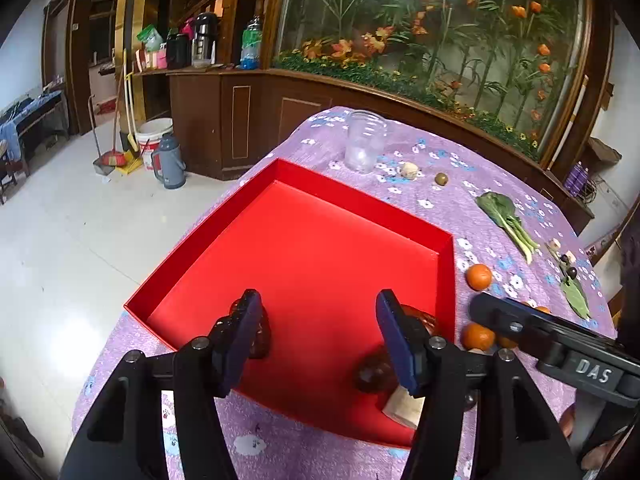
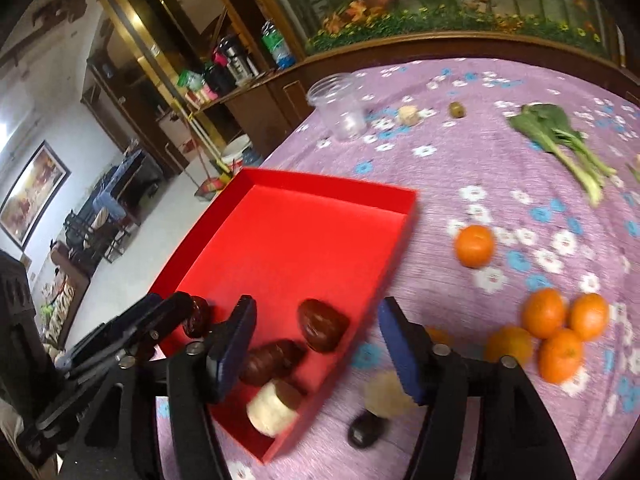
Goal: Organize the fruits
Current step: 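Lower both held dates into the red tray and open both tools, then grasp a mandarin orange with the right tool while the left tool grasps another orange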
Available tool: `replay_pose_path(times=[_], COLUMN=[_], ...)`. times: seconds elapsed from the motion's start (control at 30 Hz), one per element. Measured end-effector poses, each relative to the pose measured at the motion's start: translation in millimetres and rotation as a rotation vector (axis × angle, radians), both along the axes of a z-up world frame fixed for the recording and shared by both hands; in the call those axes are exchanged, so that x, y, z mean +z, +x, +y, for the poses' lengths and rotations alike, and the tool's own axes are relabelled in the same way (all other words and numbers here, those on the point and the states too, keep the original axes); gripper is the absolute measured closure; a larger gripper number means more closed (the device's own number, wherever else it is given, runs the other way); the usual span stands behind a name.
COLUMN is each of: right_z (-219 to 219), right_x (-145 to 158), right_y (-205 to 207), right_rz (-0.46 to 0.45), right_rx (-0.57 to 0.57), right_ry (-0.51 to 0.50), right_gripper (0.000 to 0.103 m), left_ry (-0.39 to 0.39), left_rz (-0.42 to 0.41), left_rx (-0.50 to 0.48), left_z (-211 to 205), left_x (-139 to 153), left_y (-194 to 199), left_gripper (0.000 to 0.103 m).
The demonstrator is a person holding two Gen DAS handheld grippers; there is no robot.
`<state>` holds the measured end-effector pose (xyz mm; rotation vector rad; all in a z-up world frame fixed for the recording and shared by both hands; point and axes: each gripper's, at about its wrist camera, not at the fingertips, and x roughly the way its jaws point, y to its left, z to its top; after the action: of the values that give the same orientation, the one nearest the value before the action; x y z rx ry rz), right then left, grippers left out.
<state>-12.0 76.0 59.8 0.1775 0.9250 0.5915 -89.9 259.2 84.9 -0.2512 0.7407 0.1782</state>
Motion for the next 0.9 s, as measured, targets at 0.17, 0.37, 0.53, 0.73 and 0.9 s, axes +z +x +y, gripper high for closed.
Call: replay_pose_path(times=[0.17,0.37,0.53,0.73,0.9], right_z=[-52.4,-145.3,-198.8,-215.4,-201.6], right_x=[9.8,12.8,4.1,-9.4,-19.9], right_y=[-17.5,-33.5,-44.0,-46.6,-39.3], right_rz=[-0.052,-0.07,-0.052,-0.025,-0.017], right_rx=[-0.068,-0.231,-0.327,-0.327,-0.263], right_ry=[-0.046,-0.078,-0.082,-0.058,-0.048], right_gripper=[0.029,0.029,0.029,0.029,0.029], left_ry=[0.012,0.012,0.026,0.038,-0.003], left_rz=[-0.024,-0.03,-0.004,0.042,0.088], left_rx=[-0.011,-0.049,-0.137,-0.238,-0.289], left_z=[-8.8,-29.9,-66.5,-107.2,-124.3], left_x=[12.9,20.4,16.5,4.1,-5.4], left_y=[-10.1,-13.6,-6.5,4.1,23.0], left_gripper=[0.036,0.032,0.032,0.032,0.032])
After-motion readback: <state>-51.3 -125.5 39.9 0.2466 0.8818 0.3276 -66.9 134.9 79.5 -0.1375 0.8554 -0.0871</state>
